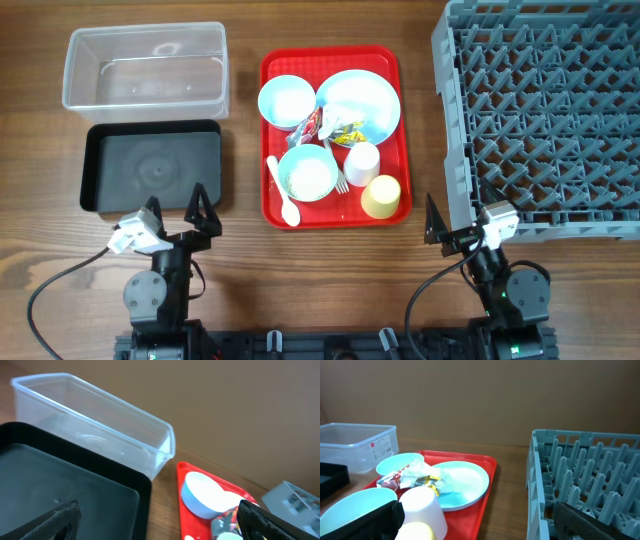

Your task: Sort waste into correct bins and load items into the dishwasher rack

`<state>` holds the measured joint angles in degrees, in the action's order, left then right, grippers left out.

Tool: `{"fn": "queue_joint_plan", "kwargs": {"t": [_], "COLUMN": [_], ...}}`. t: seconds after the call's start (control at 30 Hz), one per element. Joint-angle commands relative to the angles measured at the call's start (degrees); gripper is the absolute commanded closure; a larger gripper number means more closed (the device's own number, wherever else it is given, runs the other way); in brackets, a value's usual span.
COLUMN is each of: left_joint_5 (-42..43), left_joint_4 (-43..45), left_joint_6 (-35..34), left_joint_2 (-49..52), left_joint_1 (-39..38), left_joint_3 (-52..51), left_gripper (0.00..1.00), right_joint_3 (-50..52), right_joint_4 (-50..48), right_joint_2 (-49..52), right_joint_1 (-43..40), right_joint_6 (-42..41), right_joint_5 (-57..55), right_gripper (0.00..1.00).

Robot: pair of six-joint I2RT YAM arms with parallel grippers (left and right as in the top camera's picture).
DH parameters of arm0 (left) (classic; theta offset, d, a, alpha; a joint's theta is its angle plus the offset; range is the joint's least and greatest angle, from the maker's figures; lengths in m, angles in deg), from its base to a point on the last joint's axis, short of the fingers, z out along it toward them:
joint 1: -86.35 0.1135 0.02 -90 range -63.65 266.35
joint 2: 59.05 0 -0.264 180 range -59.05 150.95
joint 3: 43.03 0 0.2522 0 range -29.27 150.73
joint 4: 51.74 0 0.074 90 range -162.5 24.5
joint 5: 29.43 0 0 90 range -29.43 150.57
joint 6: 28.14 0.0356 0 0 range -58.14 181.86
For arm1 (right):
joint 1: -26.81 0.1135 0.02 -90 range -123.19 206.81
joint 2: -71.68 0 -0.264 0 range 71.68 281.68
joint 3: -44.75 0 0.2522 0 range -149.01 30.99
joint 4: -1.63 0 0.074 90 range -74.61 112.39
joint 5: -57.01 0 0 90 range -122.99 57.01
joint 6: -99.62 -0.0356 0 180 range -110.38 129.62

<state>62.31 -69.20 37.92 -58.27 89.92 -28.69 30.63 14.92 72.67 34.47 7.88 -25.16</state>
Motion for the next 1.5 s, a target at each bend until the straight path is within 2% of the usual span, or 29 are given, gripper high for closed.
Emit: {"fn": "queue_joint_plan", "kwargs": {"t": [0.0, 0.13, 0.27, 0.53, 0.7, 0.83, 0.93, 1.03, 1.2, 1.3, 1.47], "left_joint_5": [7.0, 12.3, 13.1, 15.1, 17.8, 18.4, 18.4, 18.9, 21.2, 20.5, 13.0], "left_joint_4": [0.9, 5.3, 6.1, -2.9, -9.6, -19.1, -27.0, -35.8, -45.1, -48.9, -49.5], "left_joint_6": [0.9, 4.0, 4.0, 6.2, 10.9, 14.3, 14.8, 14.9, 21.6, 25.3, 25.5], "left_joint_2": [-0.6, -0.6, -0.3, 7.2, 17.6, 28.4, 37.0, 47.8, 62.5, 70.0, 79.2], "left_joint_1": [0.5, 0.5, 0.5, 0.5, 0.5, 0.4, 0.4, 0.4, -2.7, -7.0, -14.1], "left_joint_3": [-0.2, -0.1, 2.4, 16.7, 30.9, 44.6, 54.9, 67.1, 80.5, 84.6, 85.0], "left_gripper": [0.0, 0.0, 0.0, 0.0, 0.0, 0.0, 0.0, 0.0, 0.0, 0.0, 0.0], "right_joint_3": [0.1, 0.0, 0.0, -6.7, -15.0, -21.9, -28.7, -38.0, -53.0, -60.9, -72.0], "right_joint_4": [-0.2, -2.1, -10.0, -19.3, -19.5, -17.5, -10.9, 0.4, 21.8, 32.4, 48.4], "right_joint_2": [-0.5, -0.5, -0.5, -0.5, -0.5, -0.3, 0.9, 5.5, 19.0, 28.3, 44.0], "right_joint_1": [-0.3, -0.3, -0.3, -0.4, -0.4, -0.4, -0.4, -0.4, -0.4, -0.4, -0.4], "right_joint_6": [-3.8, -7.7, -7.7, -8.9, -8.7, -6.1, -4.2, -3.9, -1.3, -1.3, -1.4], "right_joint_5": [-0.3, 0.6, 5.8, 6.6, 4.3, 2.6, 2.0, 2.0, 2.1, 2.1, 2.5], "right_gripper": [0.0, 0.0, 0.0, 0.0, 0.0, 0.0, 0.0, 0.0, 0.0, 0.0, 0.0]}}
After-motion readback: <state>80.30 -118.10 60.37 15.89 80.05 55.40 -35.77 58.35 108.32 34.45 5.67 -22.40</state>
